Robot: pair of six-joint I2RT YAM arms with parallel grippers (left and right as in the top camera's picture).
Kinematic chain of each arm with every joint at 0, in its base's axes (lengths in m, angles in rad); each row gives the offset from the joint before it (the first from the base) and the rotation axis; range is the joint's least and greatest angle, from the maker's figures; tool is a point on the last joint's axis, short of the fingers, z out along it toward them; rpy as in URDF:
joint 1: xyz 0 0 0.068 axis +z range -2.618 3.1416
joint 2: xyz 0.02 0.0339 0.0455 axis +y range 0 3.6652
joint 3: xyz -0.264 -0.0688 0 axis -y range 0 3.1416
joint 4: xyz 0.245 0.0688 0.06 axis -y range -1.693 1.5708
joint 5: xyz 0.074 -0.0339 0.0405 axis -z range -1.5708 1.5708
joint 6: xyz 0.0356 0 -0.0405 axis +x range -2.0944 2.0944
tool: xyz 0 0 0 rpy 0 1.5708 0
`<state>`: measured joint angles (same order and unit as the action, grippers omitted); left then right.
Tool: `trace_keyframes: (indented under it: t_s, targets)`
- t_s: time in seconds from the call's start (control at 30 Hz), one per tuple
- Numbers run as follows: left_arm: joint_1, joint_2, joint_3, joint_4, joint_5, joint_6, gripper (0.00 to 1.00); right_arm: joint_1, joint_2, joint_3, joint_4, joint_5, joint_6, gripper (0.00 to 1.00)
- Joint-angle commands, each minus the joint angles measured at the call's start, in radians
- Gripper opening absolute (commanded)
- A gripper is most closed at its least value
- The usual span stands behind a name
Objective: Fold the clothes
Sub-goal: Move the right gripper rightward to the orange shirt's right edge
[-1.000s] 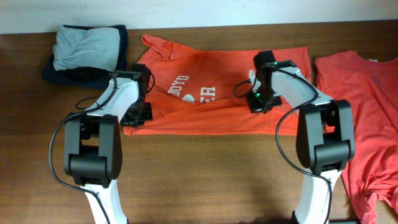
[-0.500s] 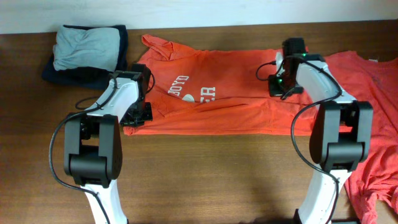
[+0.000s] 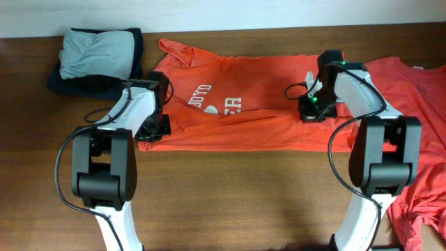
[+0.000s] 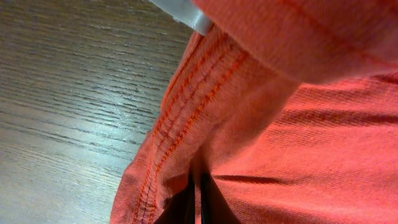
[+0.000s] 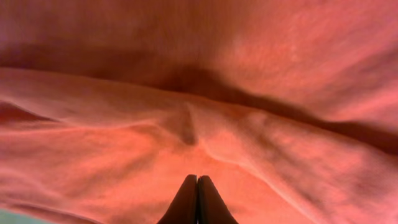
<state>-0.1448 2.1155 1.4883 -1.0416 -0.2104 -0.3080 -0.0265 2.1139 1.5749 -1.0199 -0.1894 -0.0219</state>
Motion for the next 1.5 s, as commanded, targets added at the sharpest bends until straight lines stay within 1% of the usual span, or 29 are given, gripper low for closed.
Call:
trace_keyframes:
  t_s: [0.0, 0.13, 0.27, 0.53, 0.6, 0.77, 0.8, 1.0, 1.13, 1.2, 1.27, 1.47]
  targets:
    - [0.003, 0.016, -0.013, 0.005, -0.015, -0.013, 0.06, 0.008, -0.030, -0.057, 0.056, -0.017, 0.003, 0.04]
    - [0.003, 0.016, -0.013, 0.005, -0.015, -0.013, 0.06, 0.008, -0.030, -0.108, 0.144, -0.011, 0.001, 0.04]
    - [0.003, 0.016, -0.013, 0.003, -0.015, -0.013, 0.06, 0.006, -0.030, -0.110, 0.230, 0.049, 0.001, 0.04]
    - [0.003, 0.016, -0.013, 0.002, -0.015, -0.013, 0.06, 0.006, -0.030, -0.110, 0.348, 0.088, 0.002, 0.04]
    - [0.003, 0.016, -0.013, 0.001, -0.015, -0.013, 0.06, 0.005, -0.030, -0.110, 0.383, 0.116, 0.002, 0.03]
    - [0.003, 0.016, -0.013, 0.002, -0.016, -0.013, 0.06, 0.005, -0.032, -0.100, 0.500, 0.239, 0.001, 0.05]
    - [0.003, 0.016, -0.013, 0.002, -0.016, -0.013, 0.06, 0.005, -0.035, -0.082, 0.481, 0.238, 0.001, 0.05]
    - [0.003, 0.016, -0.013, 0.006, -0.016, -0.013, 0.06, 0.005, -0.076, 0.052, 0.164, 0.159, 0.005, 0.04]
    - [0.003, 0.016, -0.013, 0.012, -0.015, -0.014, 0.06, 0.005, -0.078, 0.060, -0.008, 0.137, 0.005, 0.04]
    - [0.003, 0.016, -0.013, 0.013, -0.015, -0.014, 0.06, 0.005, -0.077, 0.042, -0.040, 0.138, 0.005, 0.04]
    - [0.003, 0.016, -0.013, 0.013, -0.015, -0.014, 0.06, 0.005, -0.077, 0.013, -0.031, 0.138, 0.005, 0.04]
    - [0.003, 0.016, -0.013, 0.013, -0.015, -0.013, 0.06, 0.005, -0.075, -0.113, 0.100, 0.185, 0.005, 0.04]
